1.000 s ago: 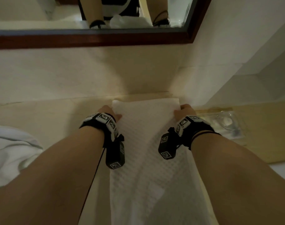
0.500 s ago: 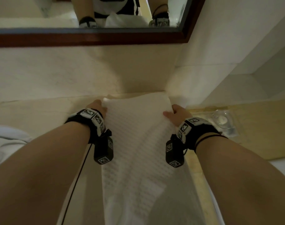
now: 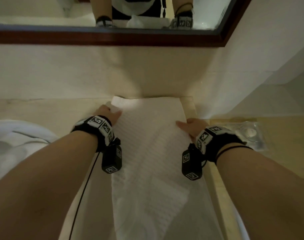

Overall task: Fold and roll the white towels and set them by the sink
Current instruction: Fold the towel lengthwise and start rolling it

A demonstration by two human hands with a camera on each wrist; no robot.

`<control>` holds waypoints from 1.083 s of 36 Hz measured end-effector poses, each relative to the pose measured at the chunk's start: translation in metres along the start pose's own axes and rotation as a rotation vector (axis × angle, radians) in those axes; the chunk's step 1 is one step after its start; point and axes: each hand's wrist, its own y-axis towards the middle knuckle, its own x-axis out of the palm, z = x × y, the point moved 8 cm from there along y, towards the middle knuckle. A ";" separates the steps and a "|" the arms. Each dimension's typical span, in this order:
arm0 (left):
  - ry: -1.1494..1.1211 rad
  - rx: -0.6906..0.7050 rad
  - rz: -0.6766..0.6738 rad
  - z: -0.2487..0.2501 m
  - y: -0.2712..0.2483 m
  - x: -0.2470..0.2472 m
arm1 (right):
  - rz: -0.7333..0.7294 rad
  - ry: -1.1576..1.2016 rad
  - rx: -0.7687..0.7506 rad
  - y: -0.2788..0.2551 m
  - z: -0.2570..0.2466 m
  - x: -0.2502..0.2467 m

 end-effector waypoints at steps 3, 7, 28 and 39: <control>0.064 -0.051 -0.036 -0.005 -0.011 0.007 | -0.032 -0.084 0.011 -0.007 -0.002 0.003; 0.139 -0.032 -0.027 -0.007 -0.008 0.008 | 0.076 -0.060 0.045 -0.002 -0.005 -0.009; 0.616 0.331 -0.168 0.031 -0.023 0.075 | 0.123 -0.338 -0.039 -0.019 0.006 0.004; 0.655 0.302 -0.231 0.029 -0.025 0.073 | -0.001 -0.702 -0.390 0.019 -0.064 0.076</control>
